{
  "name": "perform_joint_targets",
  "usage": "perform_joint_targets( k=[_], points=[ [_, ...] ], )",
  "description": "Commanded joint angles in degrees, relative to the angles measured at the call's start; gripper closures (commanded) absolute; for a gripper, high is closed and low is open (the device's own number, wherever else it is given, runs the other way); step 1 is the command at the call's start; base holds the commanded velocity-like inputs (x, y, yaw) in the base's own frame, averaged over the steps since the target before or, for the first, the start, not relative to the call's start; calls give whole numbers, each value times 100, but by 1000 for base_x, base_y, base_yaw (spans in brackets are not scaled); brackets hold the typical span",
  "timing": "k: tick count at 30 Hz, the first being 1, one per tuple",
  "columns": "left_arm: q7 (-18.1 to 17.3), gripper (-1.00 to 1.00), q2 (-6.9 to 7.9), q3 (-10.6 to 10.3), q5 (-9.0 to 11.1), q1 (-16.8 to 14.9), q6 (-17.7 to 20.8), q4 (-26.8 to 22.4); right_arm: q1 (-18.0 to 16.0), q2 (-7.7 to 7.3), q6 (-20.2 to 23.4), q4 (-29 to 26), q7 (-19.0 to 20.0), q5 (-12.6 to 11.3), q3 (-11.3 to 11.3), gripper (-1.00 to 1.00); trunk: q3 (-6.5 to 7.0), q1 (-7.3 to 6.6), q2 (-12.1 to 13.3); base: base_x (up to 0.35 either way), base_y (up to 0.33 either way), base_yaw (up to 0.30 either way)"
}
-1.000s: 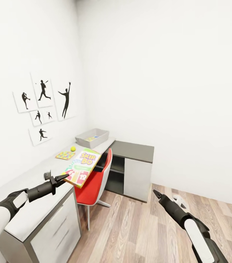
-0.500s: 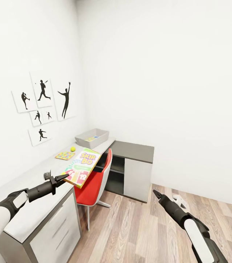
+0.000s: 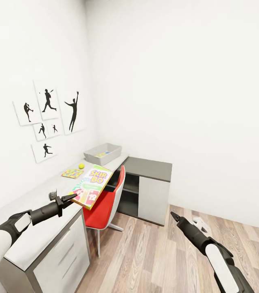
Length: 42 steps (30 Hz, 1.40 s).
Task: Put all the toys in the child's room - the three board games (two on the bed and one on the table), the two jigsaw puzzles on the table, and the tennis ball on the table - inside the toy box on the table in the child's room.
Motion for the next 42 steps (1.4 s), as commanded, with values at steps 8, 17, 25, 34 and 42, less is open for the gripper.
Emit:
perform_joint_targets(
  k=[8, 17, 25, 34, 42],
  points=[
    [-14, 100, -1, 49, -36, -1, 48, 1, -1, 1, 35, 2, -5, -35, -6, -100, -32, 2, -4, 0, 0, 0],
    [-14, 100, -1, 51, -36, -2, 48, 1, -2, 1, 35, 65, -100, -35, -6, -100, -114, 2, -4, 0, 0, 0],
    [-14, 100, 4, 54, -36, -1, 48, 1, -3, 1, 18, 109, -116, -34, -6, -100, -190, 2, -4, 0, 0, 0],
    [-14, 100, 2, 55, -36, -2, 48, 1, -2, 1, -2, 104, -119, -31, 1, -100, -275, 2, -4, 0, 0, 0],
    [-14, 100, 6, 55, -36, -3, 48, 1, -4, 1, -9, 108, -119, -35, 3, -100, -335, 2, -4, 0, 0, 0]
  ],
)
